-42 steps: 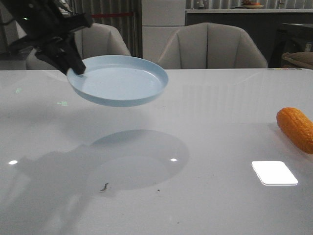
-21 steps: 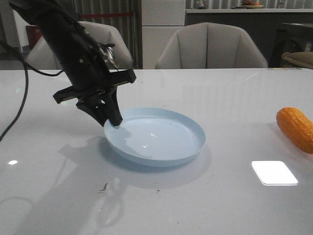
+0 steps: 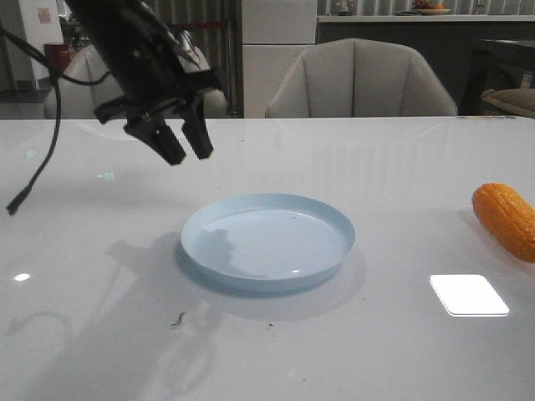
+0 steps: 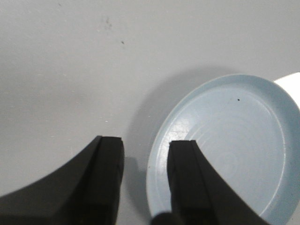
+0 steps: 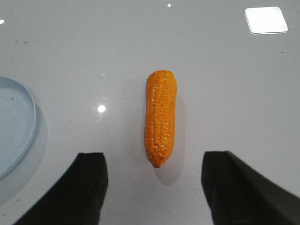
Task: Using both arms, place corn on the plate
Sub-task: 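Raise the left gripper away from the plate, then lower the right gripper around the orange corn cob and grasp it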
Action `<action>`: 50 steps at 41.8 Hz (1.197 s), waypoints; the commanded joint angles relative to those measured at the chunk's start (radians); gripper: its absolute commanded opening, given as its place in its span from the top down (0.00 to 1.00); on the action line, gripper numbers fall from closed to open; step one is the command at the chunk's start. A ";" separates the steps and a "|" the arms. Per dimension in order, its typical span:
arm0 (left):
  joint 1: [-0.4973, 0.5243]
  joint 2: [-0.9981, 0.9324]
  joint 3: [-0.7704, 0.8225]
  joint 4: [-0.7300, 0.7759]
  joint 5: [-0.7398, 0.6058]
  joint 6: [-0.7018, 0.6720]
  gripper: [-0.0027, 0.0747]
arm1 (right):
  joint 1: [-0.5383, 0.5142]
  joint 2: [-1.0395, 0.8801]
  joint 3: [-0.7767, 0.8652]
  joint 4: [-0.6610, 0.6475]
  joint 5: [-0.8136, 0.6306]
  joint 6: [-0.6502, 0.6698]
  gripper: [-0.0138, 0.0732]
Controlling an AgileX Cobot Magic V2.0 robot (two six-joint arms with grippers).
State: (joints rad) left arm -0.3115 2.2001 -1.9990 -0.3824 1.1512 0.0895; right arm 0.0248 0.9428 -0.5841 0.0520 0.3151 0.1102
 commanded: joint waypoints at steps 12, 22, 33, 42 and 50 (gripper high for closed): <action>0.079 -0.289 -0.210 0.165 -0.107 -0.002 0.65 | -0.004 -0.008 -0.038 -0.012 -0.068 0.000 0.22; 0.096 -0.541 0.026 0.395 -0.232 -0.022 0.72 | -0.004 -0.008 -0.038 -0.012 -0.068 0.000 0.22; 0.193 -0.964 0.806 0.382 -0.776 -0.112 0.77 | -0.004 -0.008 -0.038 -0.012 -0.064 0.000 0.22; 0.209 -1.252 1.193 0.382 -0.922 -0.112 0.77 | -0.004 0.003 -0.057 -0.012 0.004 0.000 0.22; 0.209 -1.352 1.243 0.377 -0.806 -0.112 0.77 | -0.004 0.143 -0.244 -0.013 0.169 0.000 0.22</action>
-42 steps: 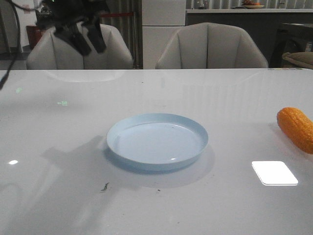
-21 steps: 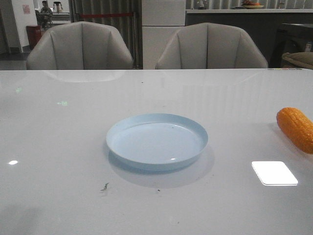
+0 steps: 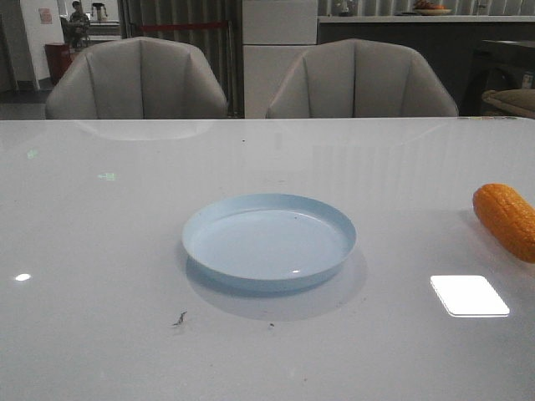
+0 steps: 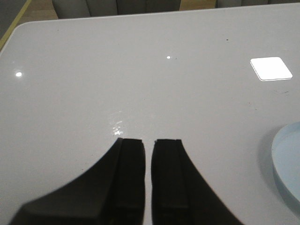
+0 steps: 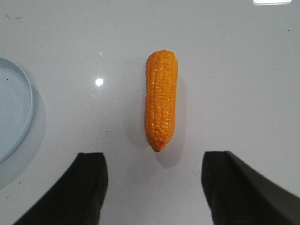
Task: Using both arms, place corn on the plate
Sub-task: 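Lower the right gripper around the orange corn cob and grasp it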
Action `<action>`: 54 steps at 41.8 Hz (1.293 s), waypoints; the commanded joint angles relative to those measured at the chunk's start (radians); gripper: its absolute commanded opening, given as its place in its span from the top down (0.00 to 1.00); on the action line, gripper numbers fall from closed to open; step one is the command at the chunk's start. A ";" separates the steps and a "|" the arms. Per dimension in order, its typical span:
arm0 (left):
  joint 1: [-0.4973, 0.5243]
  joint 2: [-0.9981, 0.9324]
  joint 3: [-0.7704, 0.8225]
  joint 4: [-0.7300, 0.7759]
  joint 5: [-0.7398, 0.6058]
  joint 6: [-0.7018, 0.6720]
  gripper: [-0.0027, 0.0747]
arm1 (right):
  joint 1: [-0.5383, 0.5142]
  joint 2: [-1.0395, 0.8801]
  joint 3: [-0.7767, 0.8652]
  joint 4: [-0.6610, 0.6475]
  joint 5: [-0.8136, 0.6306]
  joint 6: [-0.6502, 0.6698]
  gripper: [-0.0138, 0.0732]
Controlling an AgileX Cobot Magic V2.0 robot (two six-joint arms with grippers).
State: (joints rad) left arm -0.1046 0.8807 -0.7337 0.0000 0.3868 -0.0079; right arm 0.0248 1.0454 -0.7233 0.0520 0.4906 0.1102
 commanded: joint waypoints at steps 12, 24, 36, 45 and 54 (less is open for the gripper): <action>0.002 -0.031 -0.023 -0.023 -0.020 -0.015 0.77 | -0.004 0.333 -0.409 -0.071 0.032 0.000 0.22; 0.002 -0.031 -0.023 -0.040 -0.012 -0.015 0.77 | -0.004 0.614 -0.546 -0.083 0.120 0.000 0.22; 0.002 -0.031 -0.023 -0.040 0.000 -0.015 0.77 | -0.004 0.767 -0.557 -0.083 0.122 0.000 0.22; 0.002 -0.031 -0.023 -0.040 0.002 -0.015 0.77 | -0.004 0.814 -0.557 -0.083 0.121 0.000 0.22; 0.002 -0.031 -0.023 -0.040 0.002 -0.015 0.77 | -0.004 0.848 -0.557 -0.083 0.113 0.000 0.24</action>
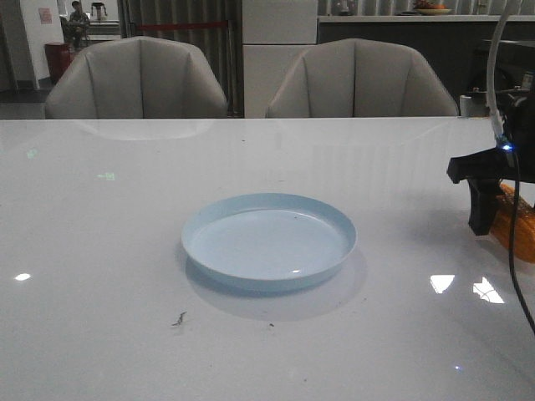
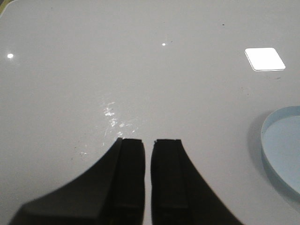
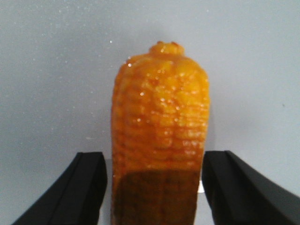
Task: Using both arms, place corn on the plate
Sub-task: 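Lower the right gripper around the orange corn cob and grasp it, then carry the corn with the right gripper over the plate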
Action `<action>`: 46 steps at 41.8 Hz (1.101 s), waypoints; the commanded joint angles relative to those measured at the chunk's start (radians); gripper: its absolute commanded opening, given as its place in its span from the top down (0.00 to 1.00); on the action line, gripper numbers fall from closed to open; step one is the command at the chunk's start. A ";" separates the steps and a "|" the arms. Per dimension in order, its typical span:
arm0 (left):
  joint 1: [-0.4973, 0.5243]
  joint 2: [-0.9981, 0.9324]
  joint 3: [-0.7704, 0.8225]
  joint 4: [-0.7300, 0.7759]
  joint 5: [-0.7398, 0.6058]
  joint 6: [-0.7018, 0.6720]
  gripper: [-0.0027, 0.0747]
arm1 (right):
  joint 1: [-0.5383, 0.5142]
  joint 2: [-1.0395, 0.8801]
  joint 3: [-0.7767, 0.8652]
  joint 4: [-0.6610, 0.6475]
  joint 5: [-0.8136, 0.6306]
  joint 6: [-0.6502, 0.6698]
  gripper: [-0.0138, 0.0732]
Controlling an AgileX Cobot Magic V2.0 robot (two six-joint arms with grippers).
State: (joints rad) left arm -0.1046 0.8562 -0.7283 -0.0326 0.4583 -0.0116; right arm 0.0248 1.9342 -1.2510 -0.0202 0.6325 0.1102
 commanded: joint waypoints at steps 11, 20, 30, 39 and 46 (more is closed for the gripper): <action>0.002 -0.006 -0.028 -0.008 -0.069 -0.011 0.77 | -0.004 -0.044 -0.113 -0.007 0.030 0.000 0.47; 0.002 -0.006 -0.028 -0.008 -0.069 -0.011 0.77 | 0.056 -0.044 -0.330 0.000 0.157 -0.018 0.48; 0.002 -0.006 -0.028 -0.008 -0.069 -0.011 0.77 | 0.258 -0.044 -0.493 0.002 0.224 -0.036 0.48; 0.002 -0.006 -0.028 -0.008 -0.069 -0.011 0.77 | 0.446 -0.014 -0.499 0.002 0.231 -0.039 0.48; 0.002 -0.006 -0.028 -0.008 -0.069 -0.011 0.77 | 0.535 0.044 -0.499 0.002 0.224 -0.039 0.48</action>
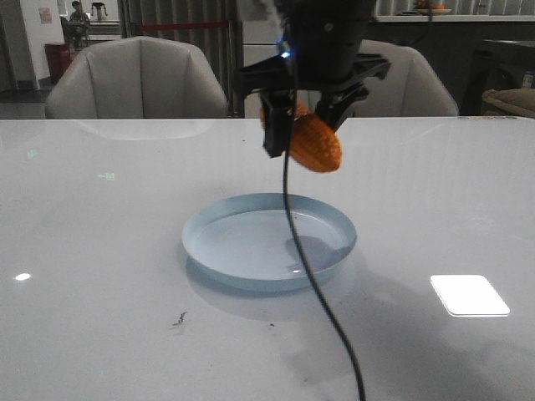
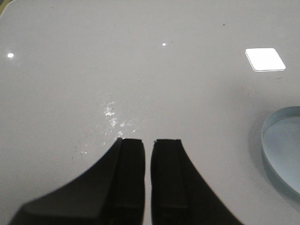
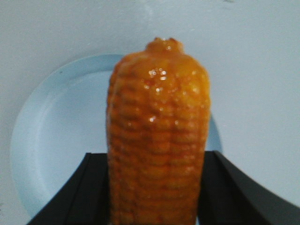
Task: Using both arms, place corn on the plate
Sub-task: 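Carry the corn with the right gripper over the plate, then lower the corn onto the plate and open the right gripper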
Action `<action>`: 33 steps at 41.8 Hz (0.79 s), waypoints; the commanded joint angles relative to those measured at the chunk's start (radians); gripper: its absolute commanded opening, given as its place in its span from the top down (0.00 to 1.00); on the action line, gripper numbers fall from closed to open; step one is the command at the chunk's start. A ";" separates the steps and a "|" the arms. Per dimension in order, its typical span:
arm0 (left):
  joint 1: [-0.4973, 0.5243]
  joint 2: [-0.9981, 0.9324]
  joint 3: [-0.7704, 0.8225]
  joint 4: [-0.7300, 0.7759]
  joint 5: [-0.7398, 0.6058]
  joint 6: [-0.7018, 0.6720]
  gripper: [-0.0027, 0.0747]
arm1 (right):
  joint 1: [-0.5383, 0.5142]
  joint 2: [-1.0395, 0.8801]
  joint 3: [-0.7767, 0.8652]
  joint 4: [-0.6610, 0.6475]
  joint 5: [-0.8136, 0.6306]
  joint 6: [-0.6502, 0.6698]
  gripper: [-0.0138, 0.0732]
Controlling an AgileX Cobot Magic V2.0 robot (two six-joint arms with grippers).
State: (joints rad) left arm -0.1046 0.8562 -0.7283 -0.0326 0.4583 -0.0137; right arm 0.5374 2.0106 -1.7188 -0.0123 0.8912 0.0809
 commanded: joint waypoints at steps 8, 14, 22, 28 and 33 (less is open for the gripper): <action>0.002 -0.006 -0.028 -0.008 -0.069 -0.009 0.77 | 0.046 0.040 -0.031 0.003 -0.040 -0.009 0.48; 0.002 -0.006 -0.028 -0.008 -0.066 -0.009 0.77 | 0.046 0.072 -0.031 0.005 -0.045 -0.009 0.48; 0.002 -0.006 -0.028 -0.008 -0.057 -0.009 0.77 | 0.046 0.079 -0.031 0.024 -0.053 -0.009 0.46; 0.002 -0.006 -0.028 -0.008 -0.057 -0.009 0.77 | 0.046 0.079 -0.031 0.024 -0.050 -0.009 0.36; 0.002 -0.006 -0.028 -0.008 -0.057 -0.009 0.77 | 0.045 0.079 -0.031 0.024 -0.040 -0.009 0.29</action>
State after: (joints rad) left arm -0.1046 0.8562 -0.7283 -0.0326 0.4636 -0.0137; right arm 0.5856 2.1514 -1.7188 0.0148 0.8678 0.0762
